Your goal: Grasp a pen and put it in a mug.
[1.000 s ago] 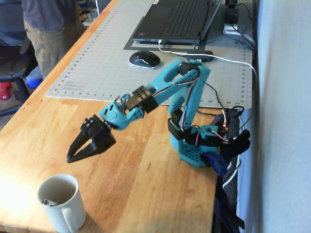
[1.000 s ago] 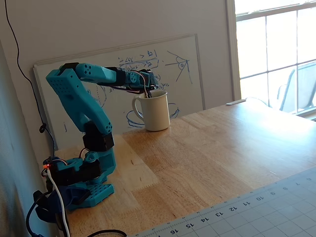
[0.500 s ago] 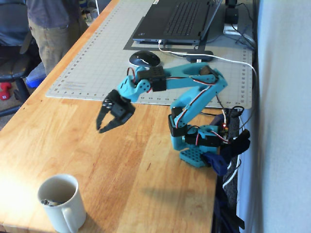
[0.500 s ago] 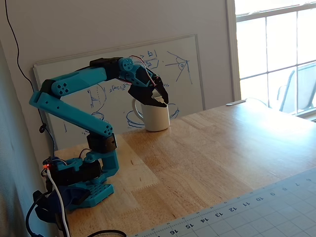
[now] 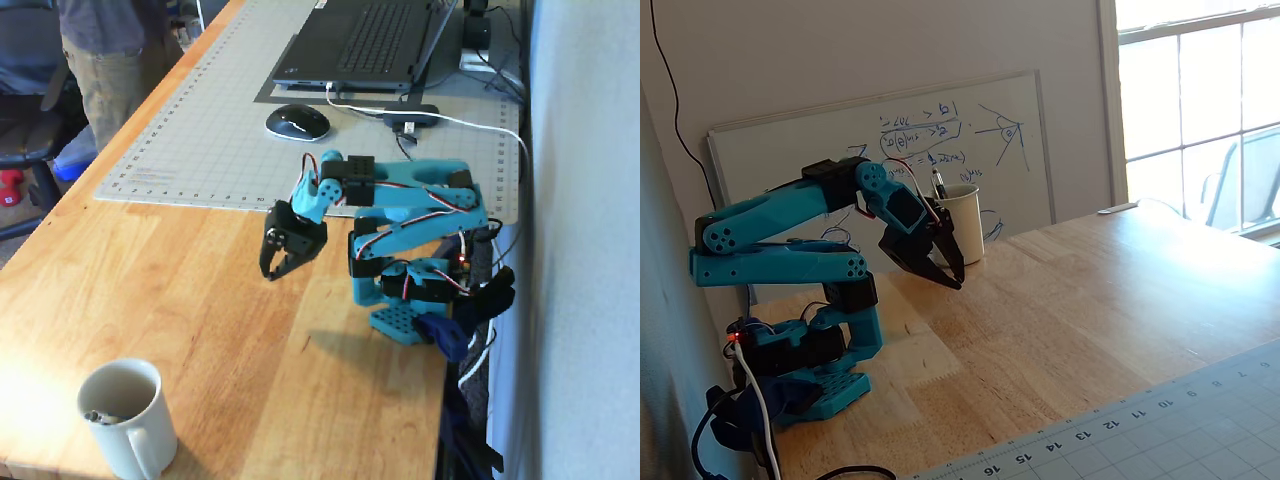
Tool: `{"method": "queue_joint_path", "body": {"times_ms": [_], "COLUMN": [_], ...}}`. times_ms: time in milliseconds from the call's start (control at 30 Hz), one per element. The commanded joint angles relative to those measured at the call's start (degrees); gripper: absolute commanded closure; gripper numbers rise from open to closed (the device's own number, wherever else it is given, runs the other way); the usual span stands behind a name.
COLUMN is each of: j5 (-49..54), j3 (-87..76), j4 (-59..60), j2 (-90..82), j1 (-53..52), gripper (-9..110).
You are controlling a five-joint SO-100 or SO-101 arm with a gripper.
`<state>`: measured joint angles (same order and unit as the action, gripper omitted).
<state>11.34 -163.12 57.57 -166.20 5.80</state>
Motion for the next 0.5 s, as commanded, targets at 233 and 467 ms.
{"method": "queue_joint_path", "body": {"times_ms": [233,467], "j5": [0.5,0.4], "j3": [-10.4,-16.9], "j4": [0.1,1.1], "j2": [-14.7,-23.0], "j1": [-0.4,-0.4], "gripper": [101,101]}}
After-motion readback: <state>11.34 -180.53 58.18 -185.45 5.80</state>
